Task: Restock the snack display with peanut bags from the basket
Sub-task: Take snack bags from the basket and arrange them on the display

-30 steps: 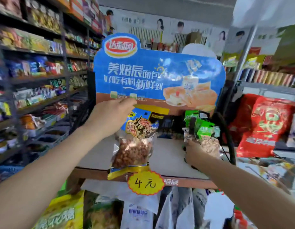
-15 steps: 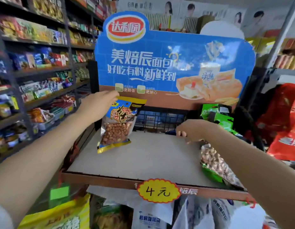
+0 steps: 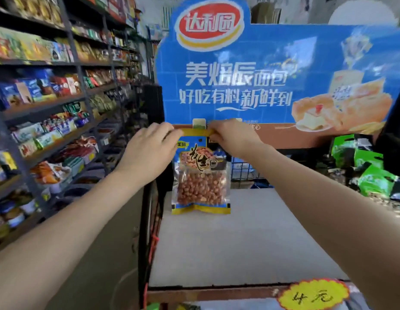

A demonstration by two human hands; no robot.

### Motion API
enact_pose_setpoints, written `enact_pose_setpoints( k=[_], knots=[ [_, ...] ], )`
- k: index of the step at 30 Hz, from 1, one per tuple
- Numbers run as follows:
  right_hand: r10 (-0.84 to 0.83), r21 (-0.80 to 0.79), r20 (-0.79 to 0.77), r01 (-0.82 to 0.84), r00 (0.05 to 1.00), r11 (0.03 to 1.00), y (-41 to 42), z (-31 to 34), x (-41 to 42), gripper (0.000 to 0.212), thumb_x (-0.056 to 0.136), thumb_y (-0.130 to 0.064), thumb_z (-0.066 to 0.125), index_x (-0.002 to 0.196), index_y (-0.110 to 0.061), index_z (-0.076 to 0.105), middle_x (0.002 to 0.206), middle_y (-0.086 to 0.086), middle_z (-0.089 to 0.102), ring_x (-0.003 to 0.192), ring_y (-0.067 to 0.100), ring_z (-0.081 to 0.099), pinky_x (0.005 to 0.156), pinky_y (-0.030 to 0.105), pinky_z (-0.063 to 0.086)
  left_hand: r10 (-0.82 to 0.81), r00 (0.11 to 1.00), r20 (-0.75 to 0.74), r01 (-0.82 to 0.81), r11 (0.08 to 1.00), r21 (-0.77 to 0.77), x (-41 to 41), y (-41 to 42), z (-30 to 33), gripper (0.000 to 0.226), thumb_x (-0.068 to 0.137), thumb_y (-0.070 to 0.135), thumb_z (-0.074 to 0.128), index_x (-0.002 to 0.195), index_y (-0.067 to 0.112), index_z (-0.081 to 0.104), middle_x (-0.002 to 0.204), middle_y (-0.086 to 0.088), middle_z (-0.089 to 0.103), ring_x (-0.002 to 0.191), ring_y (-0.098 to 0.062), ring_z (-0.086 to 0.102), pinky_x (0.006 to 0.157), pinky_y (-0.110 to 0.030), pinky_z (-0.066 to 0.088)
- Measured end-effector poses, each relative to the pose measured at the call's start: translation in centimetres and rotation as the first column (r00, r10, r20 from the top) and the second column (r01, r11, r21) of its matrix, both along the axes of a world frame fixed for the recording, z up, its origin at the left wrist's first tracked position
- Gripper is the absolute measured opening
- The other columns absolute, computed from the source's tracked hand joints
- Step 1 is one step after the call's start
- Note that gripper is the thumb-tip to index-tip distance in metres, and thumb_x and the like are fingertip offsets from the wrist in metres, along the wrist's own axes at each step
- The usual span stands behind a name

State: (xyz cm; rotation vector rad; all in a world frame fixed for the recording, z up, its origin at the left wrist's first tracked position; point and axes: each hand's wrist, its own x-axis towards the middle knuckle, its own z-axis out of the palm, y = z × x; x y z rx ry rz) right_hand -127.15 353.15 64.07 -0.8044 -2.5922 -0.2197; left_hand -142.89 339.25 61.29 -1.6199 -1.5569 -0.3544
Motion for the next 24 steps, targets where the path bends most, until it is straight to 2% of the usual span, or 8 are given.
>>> enact_pose_setpoints(
  k=[3,6,8,10,13,18,21,24],
  knots=[
    [-0.137,0.059,0.029,0.135,0.99,0.989,-0.1,-0.5,-0.7,0.023,0.096,-0.017,0.041,0.116,-0.011,0.05,0.096,0.017,0.06,0.094,0.037,0.06,0.071,0.041,0.047,-0.138,0.986,-0.096,0.13,0.987,-0.093,0.7,-1.1,-1.9,0.022,0.083,0.021,0.046,0.079,0.01,0.065,0.069,-0.007,0.062,0.063,-0.029,0.061,0.052,-0.032,0.049],
    [-0.157,0.095,0.059,0.151,0.986,0.984,-0.4,-1.6,0.1,0.035,0.094,-0.016,0.046,0.128,-0.011,0.043,0.126,0.015,0.054,0.118,0.034,0.049,0.097,0.045,0.039,-0.244,0.967,-0.072,0.223,0.949,-0.222,2.0,-1.6,-3.5,0.025,0.081,0.023,0.044,0.075,0.012,0.065,0.068,-0.004,0.064,0.061,-0.025,0.062,0.048,-0.028,0.048],
    [-0.132,0.111,-0.048,0.137,0.99,0.984,-1.4,-2.3,1.9,0.047,0.092,-0.024,0.05,0.136,-0.011,0.037,0.137,0.013,0.045,0.126,0.033,0.041,0.102,0.048,0.036,-0.272,0.962,-0.029,0.254,0.926,-0.278,3.1,-1.5,-3.8,0.026,0.081,0.025,0.043,0.074,0.012,0.064,0.066,-0.003,0.063,0.062,-0.025,0.064,0.046,-0.028,0.048],
    [-0.128,0.128,-0.142,0.146,0.982,0.981,-2.7,-3.2,4.6,0.049,0.09,-0.027,0.053,0.134,-0.011,0.039,0.133,0.014,0.049,0.122,0.034,0.045,0.094,0.048,0.044,-0.31,0.951,0.017,0.301,0.908,-0.291,4.5,-1.1,-3.9,0.028,0.082,0.027,0.041,0.074,0.012,0.063,0.063,-0.004,0.061,0.06,-0.028,0.064,0.044,-0.029,0.047],
    [-0.183,0.076,-0.121,0.192,0.976,0.978,-4.6,-5.4,10.9,0.034,0.092,-0.032,0.046,0.12,-0.013,0.051,0.114,0.011,0.062,0.105,0.033,0.058,0.071,0.041,0.049,-0.41,0.91,0.058,0.408,0.864,-0.293,8.5,-0.5,-3.9,0.029,0.084,0.026,0.039,0.072,0.011,0.061,0.059,-0.005,0.06,0.053,-0.029,0.062,0.041,-0.033,0.05],
    [-0.209,0.095,-0.136,0.223,0.968,0.97,-9.9,-10.9,24.6,0.031,0.082,-0.036,0.041,0.087,-0.015,0.064,0.065,0.007,0.068,0.052,0.03,0.065,0.037,0.032,0.046,-0.608,0.791,0.072,0.604,0.755,-0.256,20.0,-0.4,-5.8,0.028,0.083,0.026,0.039,0.069,0.014,0.059,0.054,-0.005,0.057,0.043,-0.028,0.057,0.033,-0.028,0.039],
    [-0.364,0.02,-0.093,0.367,0.927,0.93,-13.1,-14.4,35.0,0.026,0.082,-0.034,0.044,0.088,-0.017,0.063,0.061,0.005,0.067,0.045,0.028,0.062,0.033,0.031,0.045,-0.68,0.728,0.081,0.664,0.671,-0.33,29.1,-0.7,-8.6,0.03,0.083,0.029,0.038,0.071,0.016,0.062,0.054,-0.002,0.058,0.041,-0.026,0.055,0.032,-0.023,0.036],
    [-0.565,-0.121,0.065,0.568,0.823,0.814,-16.5,-18.2,45.5,0.028,0.088,-0.035,0.04,0.103,-0.019,0.059,0.088,0.009,0.07,0.072,0.032,0.068,0.051,0.037,0.048,-0.728,0.677,0.108,0.682,0.566,-0.463,38.5,-1.4,-12.2,0.034,0.083,0.031,0.036,0.071,0.017,0.065,0.052,0.0,0.058,0.039,-0.022,0.055,0.031,-0.015,0.022]
  ],
)
